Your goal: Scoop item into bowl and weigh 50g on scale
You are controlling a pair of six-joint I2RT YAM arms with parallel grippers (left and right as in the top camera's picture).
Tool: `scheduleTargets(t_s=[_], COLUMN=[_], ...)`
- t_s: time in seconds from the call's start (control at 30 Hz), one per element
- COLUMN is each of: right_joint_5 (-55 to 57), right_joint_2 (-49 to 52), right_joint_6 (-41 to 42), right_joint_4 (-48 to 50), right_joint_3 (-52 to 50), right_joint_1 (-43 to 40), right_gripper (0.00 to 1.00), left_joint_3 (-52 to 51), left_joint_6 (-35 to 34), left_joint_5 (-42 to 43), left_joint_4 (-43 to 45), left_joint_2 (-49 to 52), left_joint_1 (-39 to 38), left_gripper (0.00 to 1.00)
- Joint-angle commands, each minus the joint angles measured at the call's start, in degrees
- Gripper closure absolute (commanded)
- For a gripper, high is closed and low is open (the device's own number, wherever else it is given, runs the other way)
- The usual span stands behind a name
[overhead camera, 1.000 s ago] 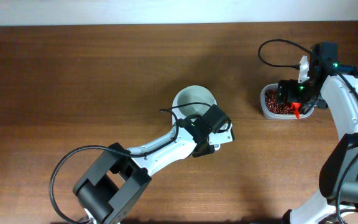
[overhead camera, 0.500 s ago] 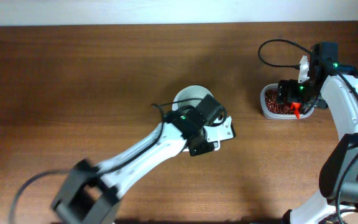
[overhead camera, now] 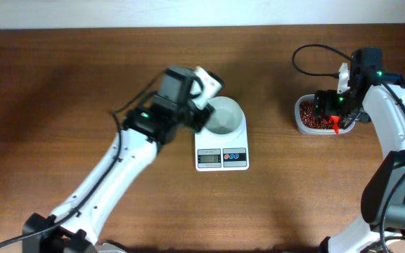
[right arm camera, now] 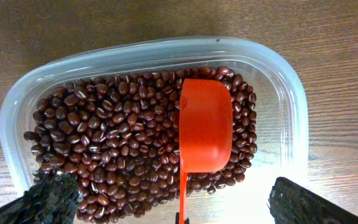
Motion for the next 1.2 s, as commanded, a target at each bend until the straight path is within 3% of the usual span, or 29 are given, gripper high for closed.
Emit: scheduleTargets(t_s=[0.0,0.23,0.3,0.43,0.53,0.7,0.87,1.17], right_joint_5=[0.26,0.28,0.28,0.26,0.26,0.26,0.26,0.26], right_joint_2=[0.28,0.28,0.28,0.28,0.28,0.28,0.28,0.28], right_joint_6=[-0.15,-0.15,-0.15,-0.15,-0.15,-0.15,-0.15,-0.15], right_joint_4=[-0.02,-0.02,-0.02,-0.02,0.0,-0.02,-0.02,-0.02], right_joint_3=[0.07,0.07,0.07,0.07,0.07,0.07,0.07,0.07], right_joint_1=[0.26,0.26,0.26,0.26,0.26,0.26,0.26,0.26], right_gripper=[0.01,0.01,0.01,0.01,0.01,0.01,0.01,0.01], left_joint_3=[1.29,1.27,1.27,1.27,1.27,1.27,1.27,1.2], left_joint_6=[-10.73,-11.58,-15.63,-18.69,-20.17,-17.33,-17.33,-17.35], left_joint_5=[0.24,0.22,0.22,0.26,0.31,5.22,6.78,7.96], left_joint_4=[3.72,16.17,17.55,13.77,5.9,-9.25,-21.07,-28.24], left_joint_2=[-0.9,-0.76,-0.76,-0.76,-0.76,-0.79,-0.85,-0.83], left_joint_1=[9.25,28.0,30.69,31.39,31.39,28.39,20.11,1.53], left_gripper=[1.0,1.0,1.0,1.0,1.0,1.0,1.0,1.0])
